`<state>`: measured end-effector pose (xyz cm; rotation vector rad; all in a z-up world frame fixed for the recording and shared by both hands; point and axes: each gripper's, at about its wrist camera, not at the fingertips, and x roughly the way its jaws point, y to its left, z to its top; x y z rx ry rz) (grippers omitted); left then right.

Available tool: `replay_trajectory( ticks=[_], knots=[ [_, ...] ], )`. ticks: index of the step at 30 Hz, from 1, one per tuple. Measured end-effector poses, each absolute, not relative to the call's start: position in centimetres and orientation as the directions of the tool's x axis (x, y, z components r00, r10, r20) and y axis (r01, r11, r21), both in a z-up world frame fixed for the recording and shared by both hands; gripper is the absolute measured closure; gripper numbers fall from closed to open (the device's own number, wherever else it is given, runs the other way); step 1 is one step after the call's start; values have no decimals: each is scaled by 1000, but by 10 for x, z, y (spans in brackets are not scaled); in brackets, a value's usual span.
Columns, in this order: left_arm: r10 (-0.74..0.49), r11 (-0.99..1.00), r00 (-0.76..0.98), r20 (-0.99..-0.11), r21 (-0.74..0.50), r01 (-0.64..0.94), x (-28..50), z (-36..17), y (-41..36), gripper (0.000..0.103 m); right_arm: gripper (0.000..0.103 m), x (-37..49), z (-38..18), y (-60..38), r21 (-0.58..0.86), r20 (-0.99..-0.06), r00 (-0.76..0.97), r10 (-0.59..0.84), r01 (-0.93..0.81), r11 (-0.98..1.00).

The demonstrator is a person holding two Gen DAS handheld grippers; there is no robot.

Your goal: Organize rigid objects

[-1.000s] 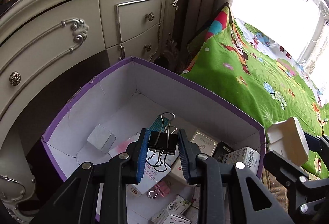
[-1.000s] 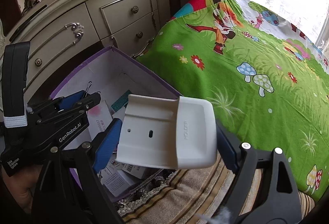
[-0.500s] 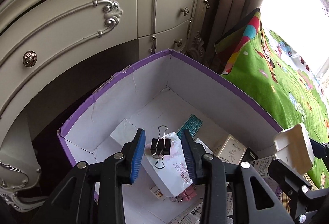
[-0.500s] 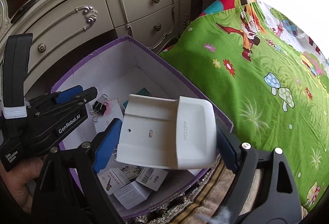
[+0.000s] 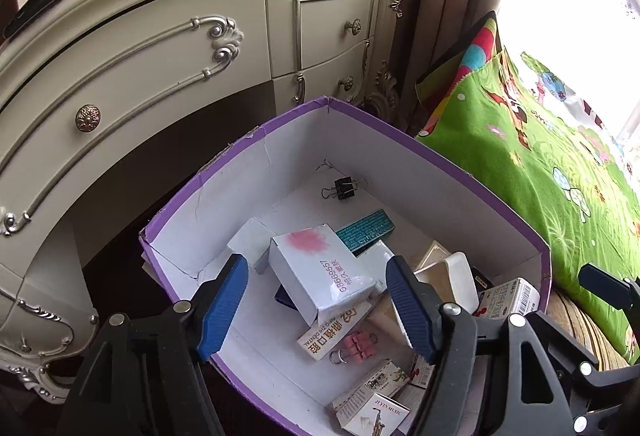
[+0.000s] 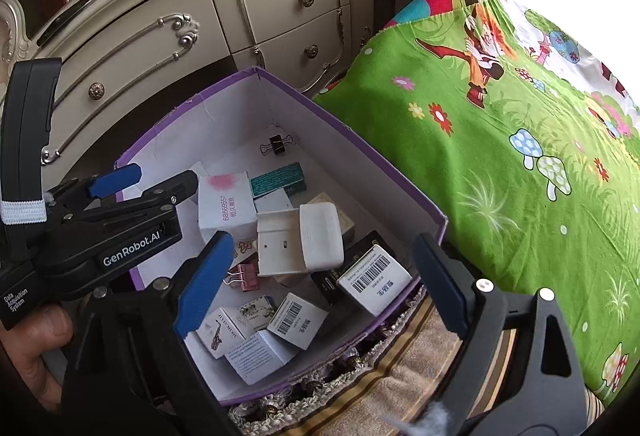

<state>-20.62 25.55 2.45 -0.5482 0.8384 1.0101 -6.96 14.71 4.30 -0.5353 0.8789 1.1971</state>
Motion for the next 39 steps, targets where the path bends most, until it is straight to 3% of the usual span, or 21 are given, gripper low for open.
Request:
replay_trajectory(
  ticks=[2,8,17,39],
  knots=[
    [522,460,267,-810,4,-888,-208,31,240,18,11,-70,45,133,96,-806,111,581,-945,314],
    [520,480,214,-827,75,-874,-220,40,197,13,9,-69,47,88,123,-756,147,638,-925,359],
    [518,482,209,-829,81,-873,-218,46,179,13,9,-63,44,68,172,-715,144,684,-913,371],
    [506,478,208,-837,72,-875,-217,40,181,13,9,-68,34,75,133,-743,149,652,-923,362]
  ],
)
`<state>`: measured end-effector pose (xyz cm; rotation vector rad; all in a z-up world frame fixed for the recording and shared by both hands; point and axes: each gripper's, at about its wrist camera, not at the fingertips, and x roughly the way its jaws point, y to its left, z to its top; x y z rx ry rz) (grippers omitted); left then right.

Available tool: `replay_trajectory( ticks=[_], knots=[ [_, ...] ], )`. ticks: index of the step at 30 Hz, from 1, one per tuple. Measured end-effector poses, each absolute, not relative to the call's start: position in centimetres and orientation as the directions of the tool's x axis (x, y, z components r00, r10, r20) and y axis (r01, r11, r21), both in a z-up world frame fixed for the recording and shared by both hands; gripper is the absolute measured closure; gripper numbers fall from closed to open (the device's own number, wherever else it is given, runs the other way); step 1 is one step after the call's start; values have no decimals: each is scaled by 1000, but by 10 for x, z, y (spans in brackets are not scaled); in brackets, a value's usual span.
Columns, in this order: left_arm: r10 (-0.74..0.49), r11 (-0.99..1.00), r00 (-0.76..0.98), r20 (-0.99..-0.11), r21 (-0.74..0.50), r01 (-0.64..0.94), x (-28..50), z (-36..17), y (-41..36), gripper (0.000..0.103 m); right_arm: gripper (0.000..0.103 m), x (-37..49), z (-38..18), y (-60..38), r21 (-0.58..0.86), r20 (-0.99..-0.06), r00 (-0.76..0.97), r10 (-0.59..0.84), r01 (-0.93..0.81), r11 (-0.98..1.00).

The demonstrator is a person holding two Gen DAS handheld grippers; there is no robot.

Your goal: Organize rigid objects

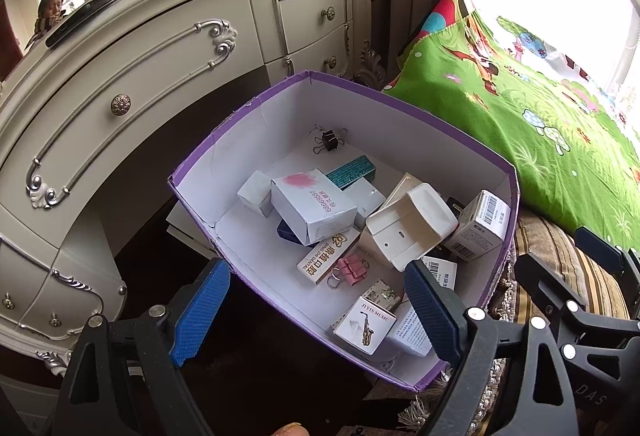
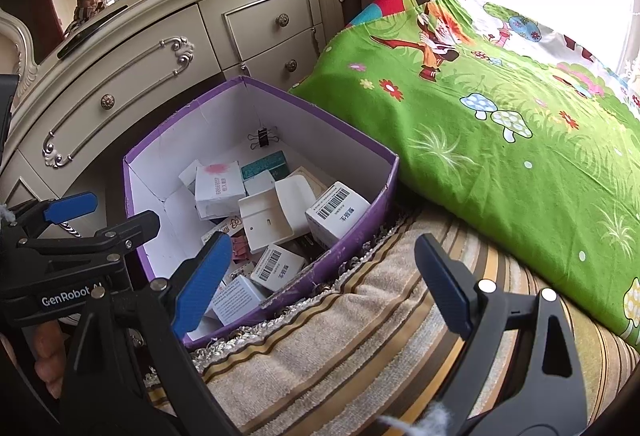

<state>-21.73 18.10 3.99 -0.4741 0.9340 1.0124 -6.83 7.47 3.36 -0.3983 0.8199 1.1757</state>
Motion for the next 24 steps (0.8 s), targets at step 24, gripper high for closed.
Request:
replay_trajectory(
  ticks=[24],
  knots=[
    [505,470,197,-840,76,-879,-218,38,183,13,9,-69,30,76,134,-749,144,647,-923,361]
  ],
)
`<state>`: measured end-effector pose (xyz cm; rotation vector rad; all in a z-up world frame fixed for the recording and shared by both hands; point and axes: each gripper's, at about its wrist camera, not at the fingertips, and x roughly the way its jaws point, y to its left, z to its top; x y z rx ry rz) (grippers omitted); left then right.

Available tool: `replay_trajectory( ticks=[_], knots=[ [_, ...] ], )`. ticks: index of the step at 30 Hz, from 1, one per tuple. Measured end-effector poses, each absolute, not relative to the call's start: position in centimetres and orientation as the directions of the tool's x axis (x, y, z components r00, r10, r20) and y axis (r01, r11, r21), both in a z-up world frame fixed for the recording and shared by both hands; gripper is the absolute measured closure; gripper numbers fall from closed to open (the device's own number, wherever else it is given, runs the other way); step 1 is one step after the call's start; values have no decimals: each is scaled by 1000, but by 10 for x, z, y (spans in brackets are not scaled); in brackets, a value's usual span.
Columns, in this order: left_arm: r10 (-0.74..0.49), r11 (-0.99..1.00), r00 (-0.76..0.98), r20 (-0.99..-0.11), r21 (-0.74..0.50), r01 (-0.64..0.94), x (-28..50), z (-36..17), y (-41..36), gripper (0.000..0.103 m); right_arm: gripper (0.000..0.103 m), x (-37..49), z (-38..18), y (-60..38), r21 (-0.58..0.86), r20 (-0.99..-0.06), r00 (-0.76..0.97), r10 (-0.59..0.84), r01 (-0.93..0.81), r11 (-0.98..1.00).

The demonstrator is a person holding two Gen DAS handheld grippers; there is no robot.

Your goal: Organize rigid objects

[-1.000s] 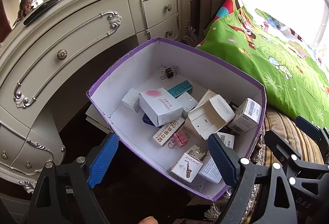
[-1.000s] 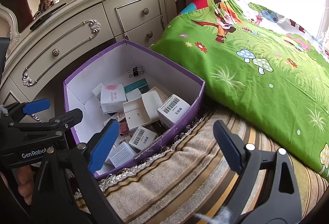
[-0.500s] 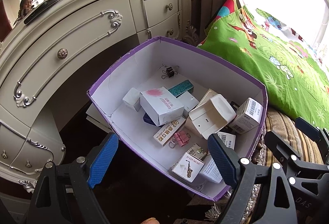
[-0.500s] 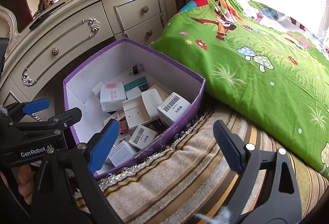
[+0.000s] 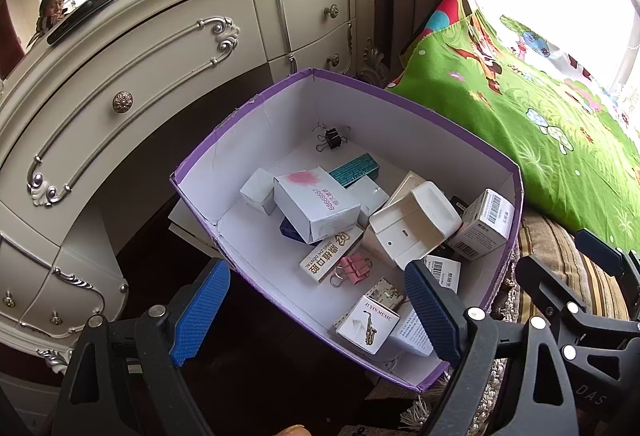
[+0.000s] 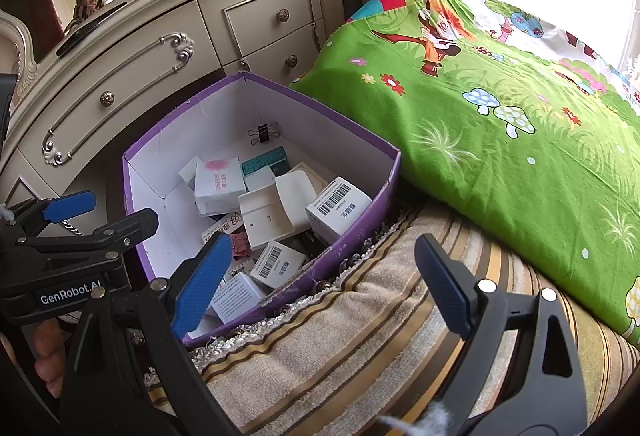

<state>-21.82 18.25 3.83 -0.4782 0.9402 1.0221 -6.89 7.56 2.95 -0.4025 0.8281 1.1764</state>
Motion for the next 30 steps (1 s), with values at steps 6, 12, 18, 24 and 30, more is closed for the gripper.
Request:
replay_trajectory(
  ticks=[6,12,18,24,30],
  knots=[
    [505,471,199,-840,75,-879,-218,38,182,13,9,-69,29,76,134,-749,144,647,-923,361],
    [506,468,196,-840,76,-880,-219,38,183,13,9,-69,29,76,135,-749,144,647,-923,361],
    [505,469,197,-841,76,-880,-219,37,183,13,9,-70,26,74,135,-751,142,645,-923,361],
    [508,466,195,-839,77,-881,-219,37,183,13,9,-70,26,75,135,-751,142,645,-923,361],
    [516,462,204,-832,70,-884,-220,38,180,13,9,-70,27,75,135,-751,142,644,-923,361]
  ],
)
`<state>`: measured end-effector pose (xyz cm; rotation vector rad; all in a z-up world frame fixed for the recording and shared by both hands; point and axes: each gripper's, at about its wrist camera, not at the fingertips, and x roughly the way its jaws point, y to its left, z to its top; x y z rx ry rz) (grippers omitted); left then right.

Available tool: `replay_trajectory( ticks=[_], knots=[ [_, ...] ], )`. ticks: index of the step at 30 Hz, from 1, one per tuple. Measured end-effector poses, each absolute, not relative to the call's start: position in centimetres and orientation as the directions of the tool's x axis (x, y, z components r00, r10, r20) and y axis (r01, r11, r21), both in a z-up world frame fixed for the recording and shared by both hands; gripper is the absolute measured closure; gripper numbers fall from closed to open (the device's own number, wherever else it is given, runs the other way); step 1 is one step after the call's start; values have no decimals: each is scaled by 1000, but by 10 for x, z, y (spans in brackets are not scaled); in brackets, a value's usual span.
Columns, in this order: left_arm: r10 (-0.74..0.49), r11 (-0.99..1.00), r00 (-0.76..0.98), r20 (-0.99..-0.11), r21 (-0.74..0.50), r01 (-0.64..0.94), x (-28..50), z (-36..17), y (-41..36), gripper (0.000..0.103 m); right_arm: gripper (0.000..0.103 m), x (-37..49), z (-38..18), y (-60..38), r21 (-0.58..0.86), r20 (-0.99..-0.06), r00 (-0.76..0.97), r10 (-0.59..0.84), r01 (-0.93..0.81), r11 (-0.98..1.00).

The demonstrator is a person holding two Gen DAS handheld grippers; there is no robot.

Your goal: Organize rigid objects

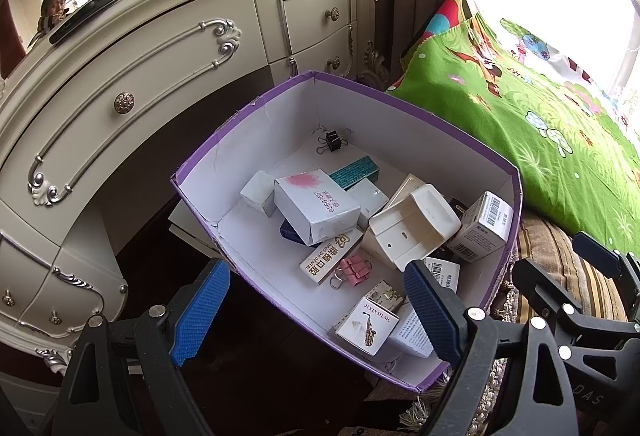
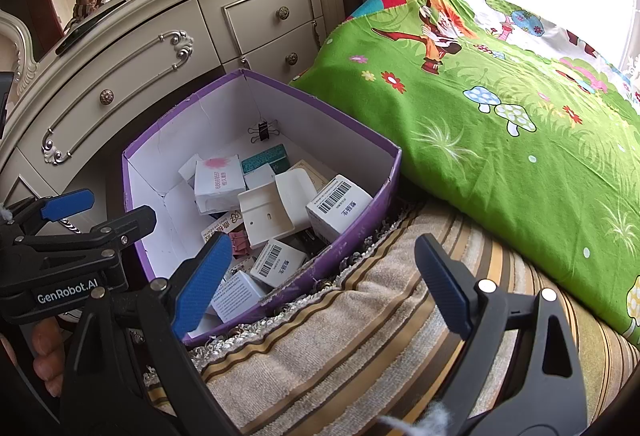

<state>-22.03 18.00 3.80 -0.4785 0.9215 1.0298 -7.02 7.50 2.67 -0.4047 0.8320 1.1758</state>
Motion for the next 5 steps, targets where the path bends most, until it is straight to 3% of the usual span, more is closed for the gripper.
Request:
replay_trajectory(
  ticks=[5],
  knots=[
    [523,458,211,-826,64,-887,-219,40,181,13,9,-69,29,73,141,-748,142,649,-921,364]
  ],
)
